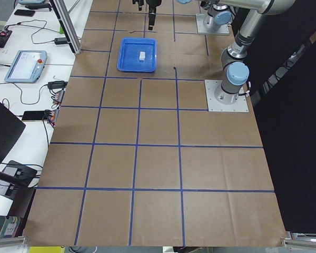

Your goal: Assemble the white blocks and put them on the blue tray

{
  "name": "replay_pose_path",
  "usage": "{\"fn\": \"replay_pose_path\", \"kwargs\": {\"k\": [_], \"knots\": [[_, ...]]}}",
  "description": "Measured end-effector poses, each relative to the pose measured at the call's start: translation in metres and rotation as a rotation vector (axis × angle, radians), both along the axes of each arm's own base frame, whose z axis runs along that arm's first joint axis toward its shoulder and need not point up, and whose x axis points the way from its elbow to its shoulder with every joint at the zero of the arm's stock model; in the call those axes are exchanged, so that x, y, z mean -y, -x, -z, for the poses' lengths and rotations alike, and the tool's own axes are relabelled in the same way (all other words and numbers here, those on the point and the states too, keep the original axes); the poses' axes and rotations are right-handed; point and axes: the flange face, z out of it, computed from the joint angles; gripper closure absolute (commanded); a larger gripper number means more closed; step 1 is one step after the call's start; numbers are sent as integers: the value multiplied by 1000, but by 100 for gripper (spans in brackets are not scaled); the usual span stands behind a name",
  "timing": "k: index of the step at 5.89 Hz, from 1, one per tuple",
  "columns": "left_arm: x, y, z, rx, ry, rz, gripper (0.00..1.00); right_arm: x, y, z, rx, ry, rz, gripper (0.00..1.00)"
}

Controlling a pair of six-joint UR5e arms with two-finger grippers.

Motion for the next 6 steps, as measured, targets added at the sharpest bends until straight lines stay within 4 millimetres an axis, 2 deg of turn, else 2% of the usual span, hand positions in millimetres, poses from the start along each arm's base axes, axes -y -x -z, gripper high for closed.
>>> {"fn": "replay_pose_path", "kwargs": {"k": [1,2,4,6], "knots": [[0,0,0,0,0,0,0,-7,19,-27,-13,-56,173,0],[0,0,0,0,1,0,0,-21,29,-51,-24,-76,293,0],[0,0,0,0,1,0,0,-63,36,-96,-35,-73,392,0],[0,0,0,0,1,0,0,-79,44,-96,-51,-97,416,0]]}}
